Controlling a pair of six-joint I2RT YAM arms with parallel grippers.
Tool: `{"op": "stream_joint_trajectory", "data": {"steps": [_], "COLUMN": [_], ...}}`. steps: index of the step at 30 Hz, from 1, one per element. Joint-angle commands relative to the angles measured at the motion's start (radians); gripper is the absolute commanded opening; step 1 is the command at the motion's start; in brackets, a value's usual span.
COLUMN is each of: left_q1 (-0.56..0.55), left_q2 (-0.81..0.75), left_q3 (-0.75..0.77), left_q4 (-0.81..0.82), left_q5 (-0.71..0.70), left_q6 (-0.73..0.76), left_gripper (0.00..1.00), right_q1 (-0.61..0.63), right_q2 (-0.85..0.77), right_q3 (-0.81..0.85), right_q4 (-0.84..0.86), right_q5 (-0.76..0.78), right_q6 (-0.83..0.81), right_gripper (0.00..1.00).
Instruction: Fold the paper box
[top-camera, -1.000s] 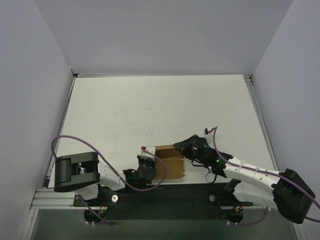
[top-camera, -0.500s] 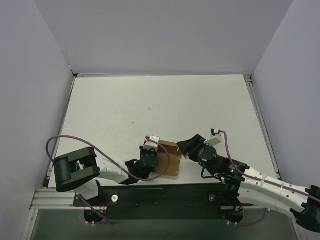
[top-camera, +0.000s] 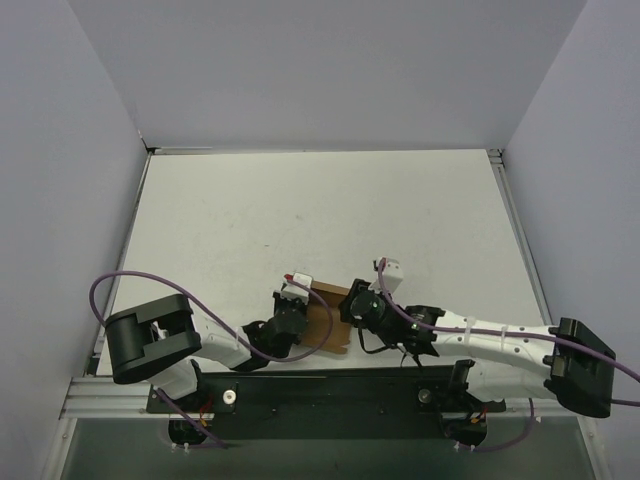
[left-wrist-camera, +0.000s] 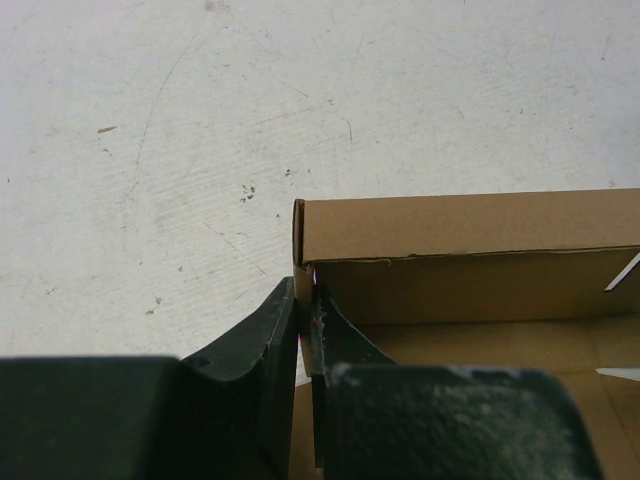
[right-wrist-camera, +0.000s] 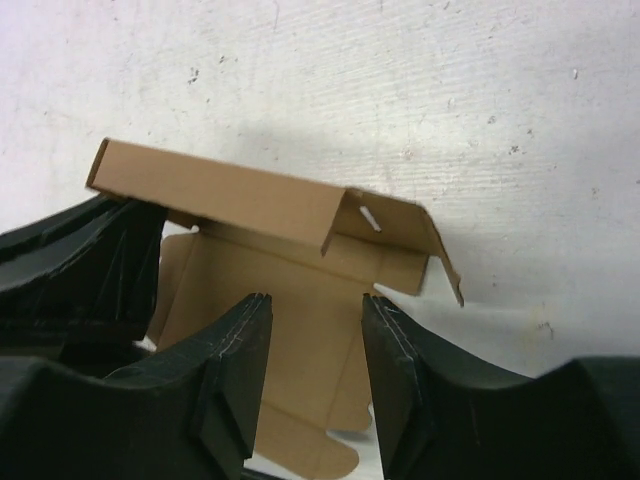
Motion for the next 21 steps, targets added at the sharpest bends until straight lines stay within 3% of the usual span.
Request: {"op": "stream_joint_trajectory", "data": {"steps": [1, 8, 13, 21], "left_q1": [0.004, 0.002, 0.002, 0.001], "left_q2": [-0.012, -0.012, -0.022, -0.025], "left_q3": [-0.005, -0.008, -0.017, -0.023], "left_q4": [0.075, 0.083, 0.091, 0.094], "left_q5": [0.015, 0.017, 0.008, 0.011], "left_q6": [0.006, -0.004, -0.007, -0.017], "left_gripper": [0.0, 0.0, 0.0, 0.0], "right_q1": [-0.078, -0.101, -0.103, -0.143], "right_q2": [0.06, 0.169, 0.155, 0.171], "right_q3": [-0.016, 0.008, 0.005, -0.038], "right_q4": [0.125, 0.098, -0.003, -0.008], "right_q5": [-0.094, -0.129, -0.086, -0.103], "right_q6": [-0.016, 0.02, 0.065, 0.108], "right_gripper": [0.4, 0.36, 0.35, 0.35]}}
